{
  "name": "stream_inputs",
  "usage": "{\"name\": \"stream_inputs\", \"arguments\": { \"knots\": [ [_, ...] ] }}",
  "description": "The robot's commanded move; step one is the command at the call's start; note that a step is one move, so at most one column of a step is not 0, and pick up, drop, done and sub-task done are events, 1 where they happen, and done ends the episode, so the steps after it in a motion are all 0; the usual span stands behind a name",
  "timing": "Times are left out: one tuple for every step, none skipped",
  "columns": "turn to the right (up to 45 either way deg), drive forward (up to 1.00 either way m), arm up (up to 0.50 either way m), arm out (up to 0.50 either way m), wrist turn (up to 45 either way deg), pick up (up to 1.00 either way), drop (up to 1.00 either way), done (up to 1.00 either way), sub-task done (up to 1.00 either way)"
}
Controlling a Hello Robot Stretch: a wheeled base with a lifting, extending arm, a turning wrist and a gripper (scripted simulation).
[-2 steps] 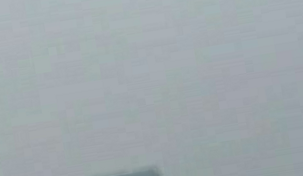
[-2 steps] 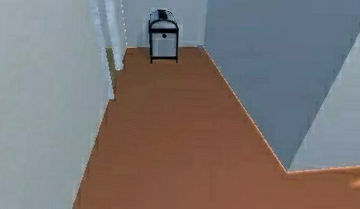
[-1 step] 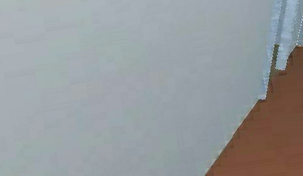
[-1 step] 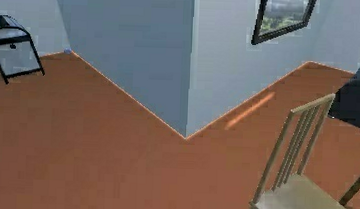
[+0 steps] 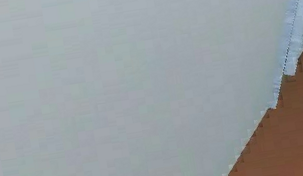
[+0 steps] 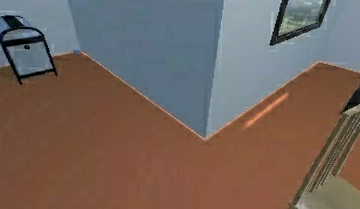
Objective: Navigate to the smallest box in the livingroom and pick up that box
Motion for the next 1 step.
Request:
{"name": "stream_inputs", "arguments": {
  "knots": [
    [-45.0,0.00,0.00,0.00,0.0,0.00,0.00,0.00,0.00]
  ]
}}
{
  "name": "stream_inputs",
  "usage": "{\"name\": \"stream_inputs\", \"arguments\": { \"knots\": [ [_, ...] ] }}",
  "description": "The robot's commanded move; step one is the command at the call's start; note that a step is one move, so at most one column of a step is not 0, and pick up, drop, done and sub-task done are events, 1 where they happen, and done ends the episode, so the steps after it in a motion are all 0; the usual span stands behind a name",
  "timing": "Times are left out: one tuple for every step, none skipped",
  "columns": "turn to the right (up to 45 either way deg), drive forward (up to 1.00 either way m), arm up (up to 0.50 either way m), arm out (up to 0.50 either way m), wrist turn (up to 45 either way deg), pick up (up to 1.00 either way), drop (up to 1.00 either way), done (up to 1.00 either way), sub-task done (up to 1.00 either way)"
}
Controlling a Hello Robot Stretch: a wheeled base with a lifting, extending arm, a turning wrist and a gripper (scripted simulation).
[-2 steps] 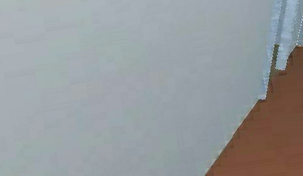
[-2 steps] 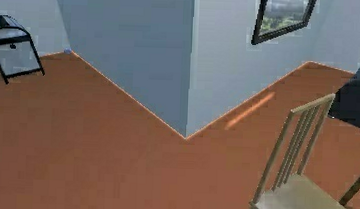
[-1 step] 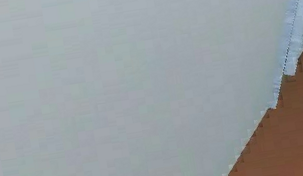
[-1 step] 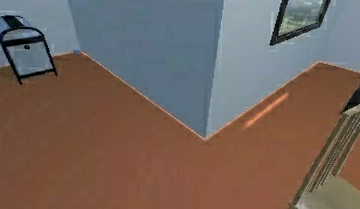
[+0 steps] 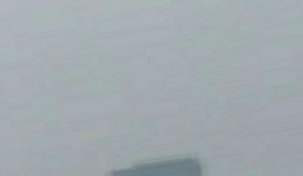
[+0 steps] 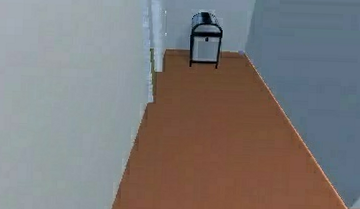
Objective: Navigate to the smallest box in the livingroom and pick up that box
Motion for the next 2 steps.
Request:
{"name": "stream_inputs", "arguments": {
  "knots": [
    [-45.0,0.00,0.00,0.00,0.0,0.00,0.00,0.00,0.00],
    [-45.0,0.00,0.00,0.00,0.0,0.00,0.00,0.00,0.00]
  ]
}}
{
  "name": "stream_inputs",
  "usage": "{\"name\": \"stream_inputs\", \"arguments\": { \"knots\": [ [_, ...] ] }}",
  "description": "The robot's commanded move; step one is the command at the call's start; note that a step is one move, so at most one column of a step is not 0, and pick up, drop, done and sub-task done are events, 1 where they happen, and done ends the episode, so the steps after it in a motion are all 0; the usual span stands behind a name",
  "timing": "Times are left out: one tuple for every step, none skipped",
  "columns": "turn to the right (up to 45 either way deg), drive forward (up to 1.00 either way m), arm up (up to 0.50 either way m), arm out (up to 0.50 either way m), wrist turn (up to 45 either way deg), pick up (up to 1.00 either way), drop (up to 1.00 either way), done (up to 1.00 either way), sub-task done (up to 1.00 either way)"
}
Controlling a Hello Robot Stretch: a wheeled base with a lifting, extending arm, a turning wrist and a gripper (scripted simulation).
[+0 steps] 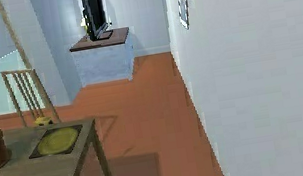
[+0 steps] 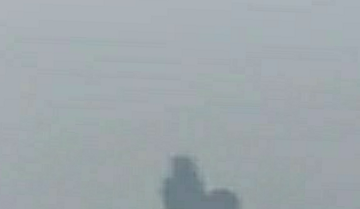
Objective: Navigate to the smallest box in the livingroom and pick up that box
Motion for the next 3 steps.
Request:
{"name": "stream_inputs", "arguments": {
  "knots": [
    [0.0,1.00,0.00,0.00,0.0,0.00,0.00,0.00,0.00],
    [0.0,0.15,0.00,0.00,0.0,0.00,0.00,0.00,0.00],
    [-21.0,0.00,0.00,0.00,0.0,0.00,0.00,0.00,0.00]
  ]
}}
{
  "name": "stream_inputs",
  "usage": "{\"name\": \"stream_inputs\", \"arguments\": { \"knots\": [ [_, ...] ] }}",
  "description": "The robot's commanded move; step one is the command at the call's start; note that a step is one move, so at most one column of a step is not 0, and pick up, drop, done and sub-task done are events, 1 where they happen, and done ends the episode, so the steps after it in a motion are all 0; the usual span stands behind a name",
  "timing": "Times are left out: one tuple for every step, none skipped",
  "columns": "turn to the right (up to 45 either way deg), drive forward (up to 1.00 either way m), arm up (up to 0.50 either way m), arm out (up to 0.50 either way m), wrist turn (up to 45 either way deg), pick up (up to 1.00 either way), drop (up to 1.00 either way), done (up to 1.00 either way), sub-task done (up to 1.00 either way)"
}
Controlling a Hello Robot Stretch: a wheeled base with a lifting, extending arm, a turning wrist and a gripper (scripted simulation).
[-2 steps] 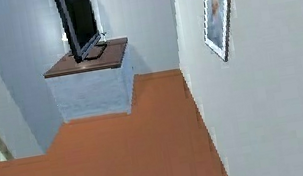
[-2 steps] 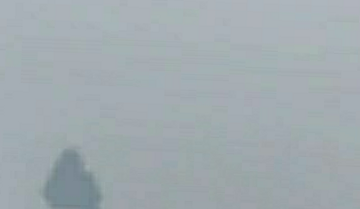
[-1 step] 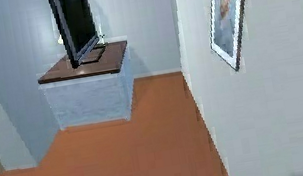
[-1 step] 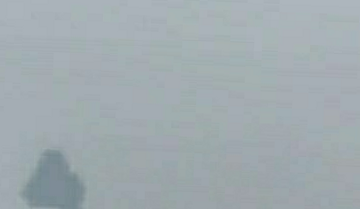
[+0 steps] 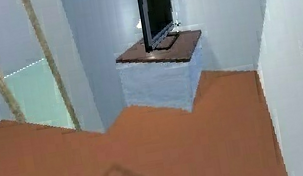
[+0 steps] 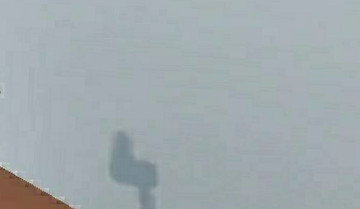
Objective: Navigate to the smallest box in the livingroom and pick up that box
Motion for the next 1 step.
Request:
{"name": "stream_inputs", "arguments": {
  "knots": [
    [0.0,0.30,0.00,0.00,0.0,0.00,0.00,0.00,0.00]
  ]
}}
